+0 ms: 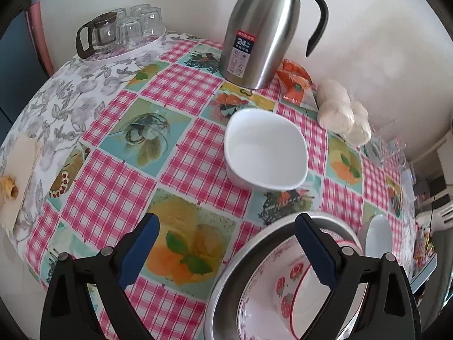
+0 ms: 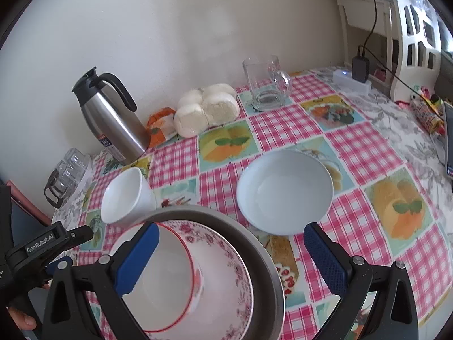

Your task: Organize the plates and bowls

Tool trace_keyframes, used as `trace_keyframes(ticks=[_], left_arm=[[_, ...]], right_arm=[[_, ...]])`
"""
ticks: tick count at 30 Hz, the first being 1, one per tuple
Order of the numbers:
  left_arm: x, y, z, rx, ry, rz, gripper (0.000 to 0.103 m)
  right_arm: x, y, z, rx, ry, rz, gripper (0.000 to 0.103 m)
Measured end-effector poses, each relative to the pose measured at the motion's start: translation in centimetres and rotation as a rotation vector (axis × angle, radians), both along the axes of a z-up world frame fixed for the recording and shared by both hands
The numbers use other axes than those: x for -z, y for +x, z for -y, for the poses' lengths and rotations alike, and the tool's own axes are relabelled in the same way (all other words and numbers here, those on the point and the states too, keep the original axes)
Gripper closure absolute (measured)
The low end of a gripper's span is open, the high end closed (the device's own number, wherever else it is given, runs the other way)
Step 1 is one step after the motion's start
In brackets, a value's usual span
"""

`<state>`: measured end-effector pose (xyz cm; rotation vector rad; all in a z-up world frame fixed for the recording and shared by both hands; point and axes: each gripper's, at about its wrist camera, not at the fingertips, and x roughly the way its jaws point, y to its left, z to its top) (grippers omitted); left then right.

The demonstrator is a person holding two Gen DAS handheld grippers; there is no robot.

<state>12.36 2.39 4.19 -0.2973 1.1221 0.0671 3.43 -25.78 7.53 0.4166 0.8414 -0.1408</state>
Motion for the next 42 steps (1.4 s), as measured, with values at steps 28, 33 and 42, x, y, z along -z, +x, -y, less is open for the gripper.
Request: trace_keyframes(ticks=[28, 33, 42], left_arm=[[0.1, 4.5, -2.3, -0.022, -0.085, 0.097, 0.007], [0.4, 5.2, -2.0, 0.022, -0.084, 0.095, 0.007], [2.5, 6.9, -3.4, 0.019, -0.125, 0.057, 0.007]], right_arm=[[-7.1, 8.4, -3.2, -0.137, -0.179, -0.062, 0.000], [-7.1, 10.5, -4.7, -0.148, -0.181, -0.119, 0.000], [-3.3, 13.6, -7.5, -0.173, -0.197, -0.234, 0.000]])
